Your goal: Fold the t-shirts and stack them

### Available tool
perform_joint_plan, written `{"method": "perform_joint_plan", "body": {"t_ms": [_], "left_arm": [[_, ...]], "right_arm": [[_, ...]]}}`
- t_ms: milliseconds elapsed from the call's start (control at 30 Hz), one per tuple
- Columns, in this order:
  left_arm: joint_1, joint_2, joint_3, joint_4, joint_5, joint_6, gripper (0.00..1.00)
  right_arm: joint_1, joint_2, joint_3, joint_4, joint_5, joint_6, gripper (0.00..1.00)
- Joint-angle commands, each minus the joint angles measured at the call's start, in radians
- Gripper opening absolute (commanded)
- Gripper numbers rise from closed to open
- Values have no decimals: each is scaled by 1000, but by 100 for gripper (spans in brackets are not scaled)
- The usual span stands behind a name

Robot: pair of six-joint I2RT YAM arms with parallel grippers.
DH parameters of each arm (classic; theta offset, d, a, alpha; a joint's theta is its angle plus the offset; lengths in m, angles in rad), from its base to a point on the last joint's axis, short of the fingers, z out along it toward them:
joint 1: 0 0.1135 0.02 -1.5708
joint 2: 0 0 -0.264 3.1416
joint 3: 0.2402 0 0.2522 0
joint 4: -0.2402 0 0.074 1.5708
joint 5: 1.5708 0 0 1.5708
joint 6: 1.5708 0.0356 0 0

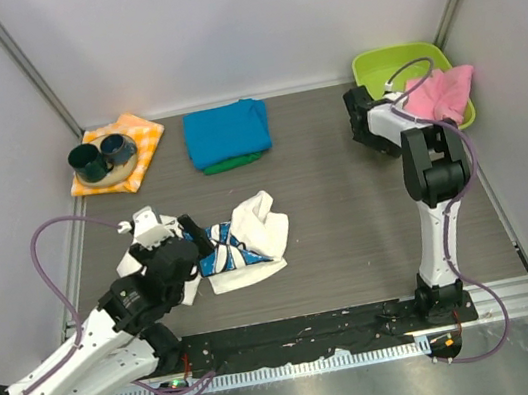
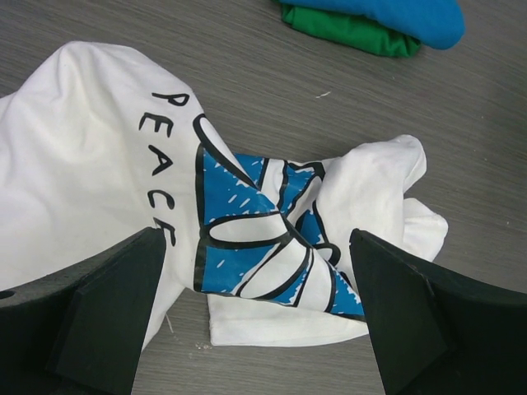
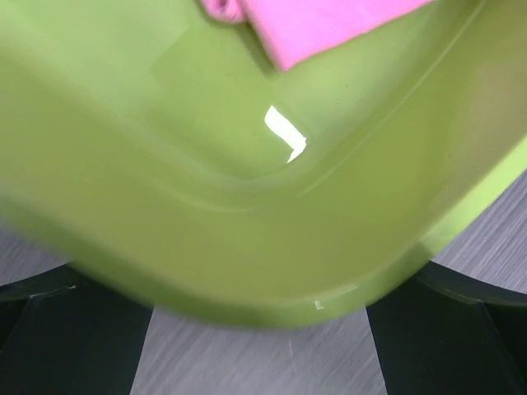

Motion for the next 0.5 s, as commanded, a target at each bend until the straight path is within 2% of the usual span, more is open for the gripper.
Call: {"method": "perform_joint_plan", "body": {"t_ms": [0, 167, 200, 333, 467], "left_arm": [[4, 51, 86, 30, 36, 72, 100], [4, 173, 138, -39, 87, 63, 100], [4, 183, 136, -70, 90, 49, 100], [4, 211, 103, -142, 79, -42, 100], [19, 168, 32, -188, 56, -184, 100]], "right_arm": [[135, -202, -85, 140, -87, -136, 99], [388, -426, -199, 130, -136, -323, 99], [477, -464, -220, 121, -159, -343, 99], [644, -626, -357, 107, -292, -369, 97], [755, -767, -506, 134, -472, -345, 88]]}}
